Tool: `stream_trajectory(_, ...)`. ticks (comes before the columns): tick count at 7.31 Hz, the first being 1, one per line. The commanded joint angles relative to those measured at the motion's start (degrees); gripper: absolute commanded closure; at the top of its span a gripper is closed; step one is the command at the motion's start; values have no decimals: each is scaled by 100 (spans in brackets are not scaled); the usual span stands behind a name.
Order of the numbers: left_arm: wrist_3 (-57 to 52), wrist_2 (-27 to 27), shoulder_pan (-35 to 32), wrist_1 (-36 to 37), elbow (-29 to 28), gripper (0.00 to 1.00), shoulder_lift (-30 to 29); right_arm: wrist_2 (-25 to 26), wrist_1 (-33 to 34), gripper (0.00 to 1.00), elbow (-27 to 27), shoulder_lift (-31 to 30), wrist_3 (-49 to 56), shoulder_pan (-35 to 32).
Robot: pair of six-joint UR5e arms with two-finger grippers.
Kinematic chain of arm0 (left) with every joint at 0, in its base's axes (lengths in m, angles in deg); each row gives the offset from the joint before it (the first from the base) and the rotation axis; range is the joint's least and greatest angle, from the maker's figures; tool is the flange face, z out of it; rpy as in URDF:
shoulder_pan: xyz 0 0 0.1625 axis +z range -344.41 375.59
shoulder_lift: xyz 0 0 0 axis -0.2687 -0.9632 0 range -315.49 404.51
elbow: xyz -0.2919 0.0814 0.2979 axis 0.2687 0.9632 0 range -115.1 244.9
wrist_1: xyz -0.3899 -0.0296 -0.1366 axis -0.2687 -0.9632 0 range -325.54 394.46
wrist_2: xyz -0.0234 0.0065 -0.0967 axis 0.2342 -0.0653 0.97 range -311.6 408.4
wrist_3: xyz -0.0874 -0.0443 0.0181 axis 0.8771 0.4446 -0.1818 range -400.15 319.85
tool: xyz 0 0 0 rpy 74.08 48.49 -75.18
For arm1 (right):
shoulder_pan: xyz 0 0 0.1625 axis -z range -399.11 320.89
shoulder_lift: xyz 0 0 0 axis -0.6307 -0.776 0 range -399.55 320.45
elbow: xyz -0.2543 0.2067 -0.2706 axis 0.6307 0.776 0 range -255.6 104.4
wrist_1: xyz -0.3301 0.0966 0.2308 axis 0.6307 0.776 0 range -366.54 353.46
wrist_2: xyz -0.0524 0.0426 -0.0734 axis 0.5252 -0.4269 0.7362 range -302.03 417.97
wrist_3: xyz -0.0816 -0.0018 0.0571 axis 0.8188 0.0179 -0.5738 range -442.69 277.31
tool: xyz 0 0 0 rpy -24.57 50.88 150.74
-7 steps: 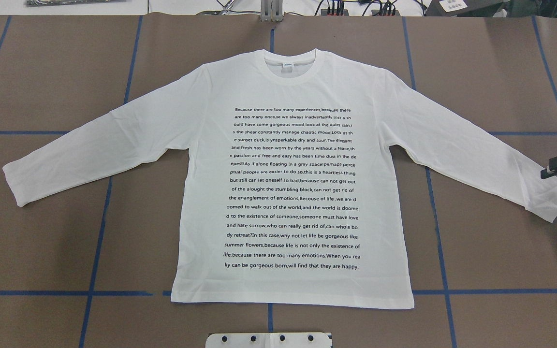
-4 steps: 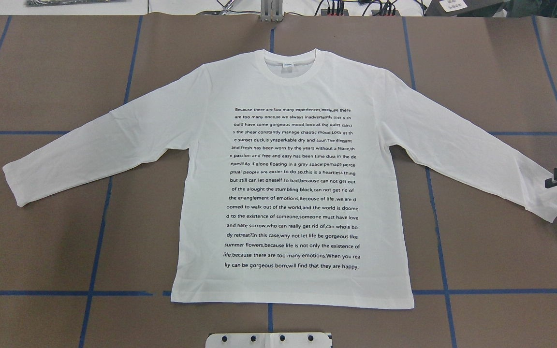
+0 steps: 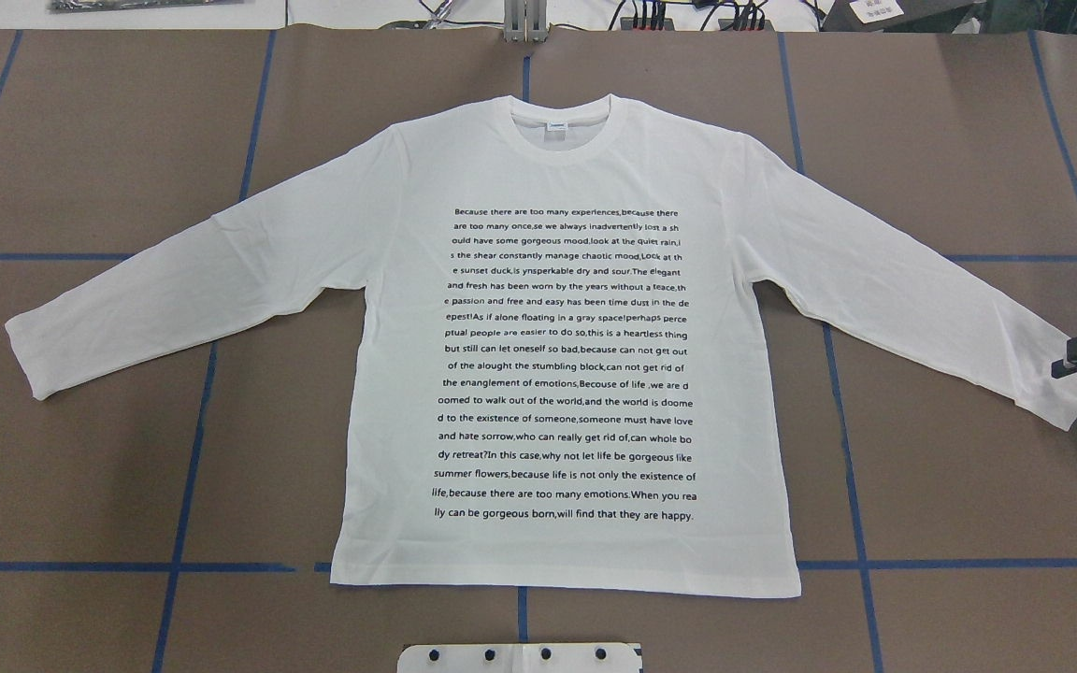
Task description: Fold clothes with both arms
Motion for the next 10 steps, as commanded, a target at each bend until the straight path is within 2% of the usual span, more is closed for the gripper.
stream_trajectory(1,13,0,0,0,21,1,-4,10,-4,12,8,-78,-14,6)
stream_trajectory(2,21,0,0,0,30,1,-4,10,-4,18,8,-78,-14,6)
stream_trajectory(3,21,0,0,0,30,1,-4,10,-4,42,8,-87,-14,6)
stream_trajectory(4,21,0,0,0,47,1,-4,10,-4,56,43,-87,-14,6)
stream_trajectory(6,30,0,0,0,47,1,-4,1,-4,100,61,-96,-14,6)
stream_trajectory(10,30,0,0,0,30,1,-4,-43,-13,100,-18,-87,-14,-12)
